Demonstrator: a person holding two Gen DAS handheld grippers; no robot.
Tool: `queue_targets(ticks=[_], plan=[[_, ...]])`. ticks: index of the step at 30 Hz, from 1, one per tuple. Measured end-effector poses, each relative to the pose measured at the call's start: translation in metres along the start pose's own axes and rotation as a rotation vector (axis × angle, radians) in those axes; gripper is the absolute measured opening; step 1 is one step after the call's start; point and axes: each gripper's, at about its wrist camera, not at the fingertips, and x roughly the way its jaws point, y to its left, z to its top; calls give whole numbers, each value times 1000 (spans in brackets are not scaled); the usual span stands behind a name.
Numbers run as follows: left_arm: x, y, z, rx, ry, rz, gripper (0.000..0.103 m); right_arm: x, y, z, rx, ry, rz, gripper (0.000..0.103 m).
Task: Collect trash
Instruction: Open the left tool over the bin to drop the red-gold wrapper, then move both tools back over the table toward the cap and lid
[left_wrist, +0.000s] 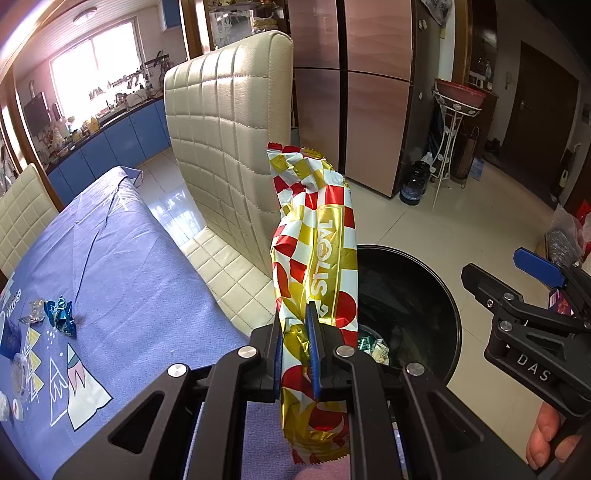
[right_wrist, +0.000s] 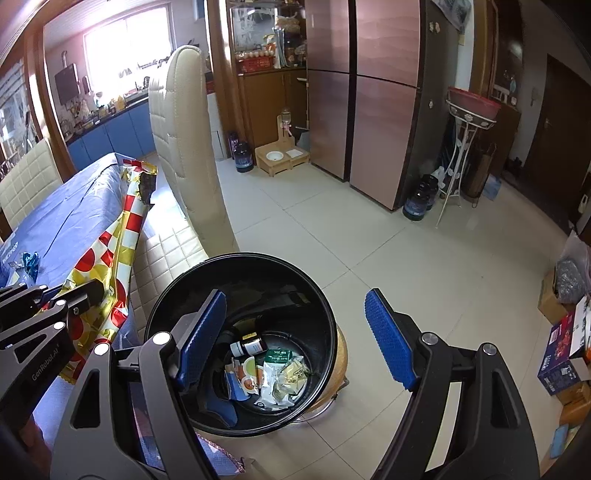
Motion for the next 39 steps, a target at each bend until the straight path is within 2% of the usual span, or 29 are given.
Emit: queue_targets(ticks=[21,22,24,25,26,27,30,39], plan=[[3,-20,3,27,32,-62,14,1,-15,-3,21,7,-1,78],[3,-19,3,22,47,-80,21,1,-15,-3,21,8,0,78],[5,-18,3,10,68,-98,44,1,-15,-3,22,8,1,78],[4,-16,3,-1,63,-94,68,0,-14,-3,21,7,0,78],[1,-14,3,-12,39,-81,76,0,-14,-3,20,6,0,78],[-4,-11,3,-17,9,-63,76,0,-14,-3,19,5,0,78],[-10,-8,5,-15,-13,-52,77,-1,-13,-3,19,5,0,78],[-20,15,-3,-75,-15,-42,78,-11,8,-2,-15,-8,21,78]])
